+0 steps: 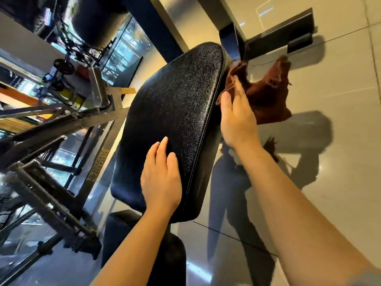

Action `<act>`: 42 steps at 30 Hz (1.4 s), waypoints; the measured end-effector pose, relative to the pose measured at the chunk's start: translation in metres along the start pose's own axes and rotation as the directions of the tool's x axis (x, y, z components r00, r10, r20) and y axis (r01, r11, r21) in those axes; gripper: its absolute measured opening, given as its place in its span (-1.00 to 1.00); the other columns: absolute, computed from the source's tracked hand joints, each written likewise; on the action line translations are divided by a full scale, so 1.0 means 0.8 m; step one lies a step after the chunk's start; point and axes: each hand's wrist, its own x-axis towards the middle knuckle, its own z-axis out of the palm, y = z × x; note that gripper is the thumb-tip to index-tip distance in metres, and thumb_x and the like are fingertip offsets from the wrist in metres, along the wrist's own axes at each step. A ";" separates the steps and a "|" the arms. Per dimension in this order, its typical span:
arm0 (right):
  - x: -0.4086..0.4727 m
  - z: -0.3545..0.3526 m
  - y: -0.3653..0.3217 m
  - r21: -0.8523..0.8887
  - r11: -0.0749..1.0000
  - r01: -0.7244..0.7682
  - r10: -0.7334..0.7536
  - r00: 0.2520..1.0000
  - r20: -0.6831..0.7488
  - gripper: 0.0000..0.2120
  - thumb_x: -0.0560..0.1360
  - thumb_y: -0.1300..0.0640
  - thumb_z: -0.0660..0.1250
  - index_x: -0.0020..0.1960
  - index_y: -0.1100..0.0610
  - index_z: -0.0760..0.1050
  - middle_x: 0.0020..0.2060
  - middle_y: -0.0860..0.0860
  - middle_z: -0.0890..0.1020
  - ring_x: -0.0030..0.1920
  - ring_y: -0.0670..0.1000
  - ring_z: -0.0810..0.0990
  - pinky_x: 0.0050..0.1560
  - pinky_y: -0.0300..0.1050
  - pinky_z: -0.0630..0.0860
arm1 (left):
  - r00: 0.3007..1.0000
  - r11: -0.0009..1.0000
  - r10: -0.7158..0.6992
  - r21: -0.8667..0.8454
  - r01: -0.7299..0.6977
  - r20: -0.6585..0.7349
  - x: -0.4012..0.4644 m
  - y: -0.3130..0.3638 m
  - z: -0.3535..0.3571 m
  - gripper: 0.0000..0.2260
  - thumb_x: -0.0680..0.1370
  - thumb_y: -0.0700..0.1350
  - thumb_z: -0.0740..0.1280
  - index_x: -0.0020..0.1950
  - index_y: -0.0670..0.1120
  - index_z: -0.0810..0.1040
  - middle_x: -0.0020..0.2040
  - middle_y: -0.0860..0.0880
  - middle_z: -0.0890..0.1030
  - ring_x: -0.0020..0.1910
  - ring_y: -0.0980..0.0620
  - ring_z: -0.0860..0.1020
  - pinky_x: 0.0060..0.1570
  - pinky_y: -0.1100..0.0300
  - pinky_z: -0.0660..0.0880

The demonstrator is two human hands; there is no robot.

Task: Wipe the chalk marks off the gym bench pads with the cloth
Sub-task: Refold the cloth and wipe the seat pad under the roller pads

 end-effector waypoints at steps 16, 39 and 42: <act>-0.221 0.060 0.041 -0.065 0.981 0.182 -0.183 0.983 -0.016 -0.46 0.62 -0.05 0.00 0.54 0.04 -0.06 0.52 -0.16 0.08 0.55 -0.18 -0.02 0.53 -0.11 -0.04 | 0.998 0.997 -0.010 -0.078 0.005 -0.062 -0.001 0.000 -0.002 -0.63 0.65 0.01 0.10 0.48 0.11 0.32 0.47 0.09 0.31 0.43 0.08 0.30 0.38 0.01 0.23; -0.152 0.052 0.044 0.015 0.988 0.152 -0.152 0.988 0.000 -0.49 0.62 -0.05 -0.03 0.53 -0.04 -0.07 0.48 -0.26 -0.02 0.56 -0.06 -0.09 0.56 0.03 -0.10 | 0.997 0.989 -0.034 -0.143 0.024 -0.066 -0.002 0.000 -0.001 -0.64 0.64 0.03 0.12 0.45 0.14 0.34 0.45 0.13 0.32 0.41 0.11 0.31 0.40 -0.01 0.21; -0.081 0.031 0.037 -0.105 0.988 0.110 -0.111 0.994 -0.001 -0.45 0.61 0.02 -0.05 0.57 0.17 0.01 0.56 0.02 0.08 0.54 -0.07 -0.08 0.53 -0.15 -0.19 | 0.998 0.991 -0.033 -0.133 0.025 -0.062 -0.004 0.001 -0.001 -0.64 0.65 0.04 0.11 0.46 0.14 0.33 0.46 0.13 0.31 0.41 0.10 0.31 0.39 0.01 0.19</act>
